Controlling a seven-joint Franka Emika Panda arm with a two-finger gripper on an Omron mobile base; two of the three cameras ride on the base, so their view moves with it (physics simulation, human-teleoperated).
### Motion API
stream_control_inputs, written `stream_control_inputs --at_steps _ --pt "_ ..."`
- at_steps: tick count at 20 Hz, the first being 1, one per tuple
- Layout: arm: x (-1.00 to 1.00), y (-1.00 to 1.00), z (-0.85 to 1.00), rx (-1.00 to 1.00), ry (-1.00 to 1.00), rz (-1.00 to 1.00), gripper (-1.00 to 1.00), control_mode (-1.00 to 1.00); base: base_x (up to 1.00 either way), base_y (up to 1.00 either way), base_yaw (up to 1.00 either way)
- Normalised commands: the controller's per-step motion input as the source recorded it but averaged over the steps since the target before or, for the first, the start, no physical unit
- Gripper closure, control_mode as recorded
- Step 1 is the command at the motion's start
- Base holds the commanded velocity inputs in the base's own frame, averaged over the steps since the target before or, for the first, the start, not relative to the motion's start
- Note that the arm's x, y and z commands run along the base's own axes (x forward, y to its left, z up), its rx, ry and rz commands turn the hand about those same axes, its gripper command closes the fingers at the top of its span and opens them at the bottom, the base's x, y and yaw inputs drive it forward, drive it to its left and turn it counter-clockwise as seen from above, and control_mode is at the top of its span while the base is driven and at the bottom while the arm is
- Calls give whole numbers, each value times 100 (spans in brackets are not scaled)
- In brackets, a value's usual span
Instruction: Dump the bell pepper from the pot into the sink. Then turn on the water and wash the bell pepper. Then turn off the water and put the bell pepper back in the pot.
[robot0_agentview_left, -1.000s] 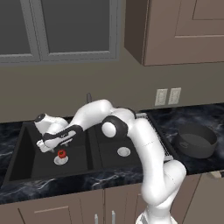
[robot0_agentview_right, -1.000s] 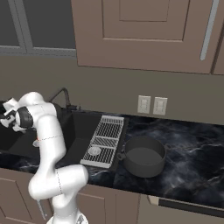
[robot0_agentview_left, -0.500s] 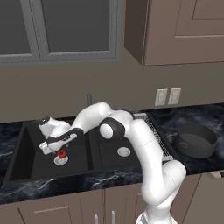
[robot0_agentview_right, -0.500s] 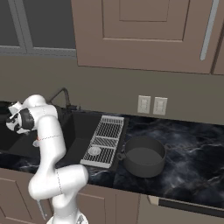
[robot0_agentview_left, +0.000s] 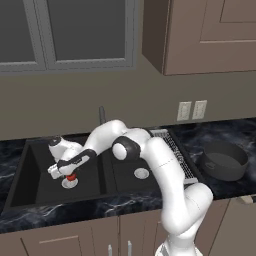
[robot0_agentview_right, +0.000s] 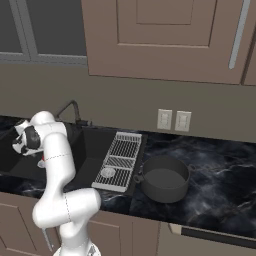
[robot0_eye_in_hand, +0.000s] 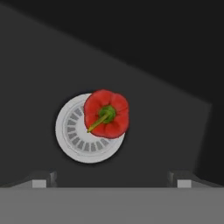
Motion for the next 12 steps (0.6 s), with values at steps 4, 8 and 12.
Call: stream_control_inputs --at_steps 4,8,12 --pt "13 0 -27 1 0 8 -100 -100 0 0 0" --pt "13 0 -28 1 0 7 -100 -100 0 0 0" --pt "23 0 -28 2 0 6 -100 -100 0 0 0"
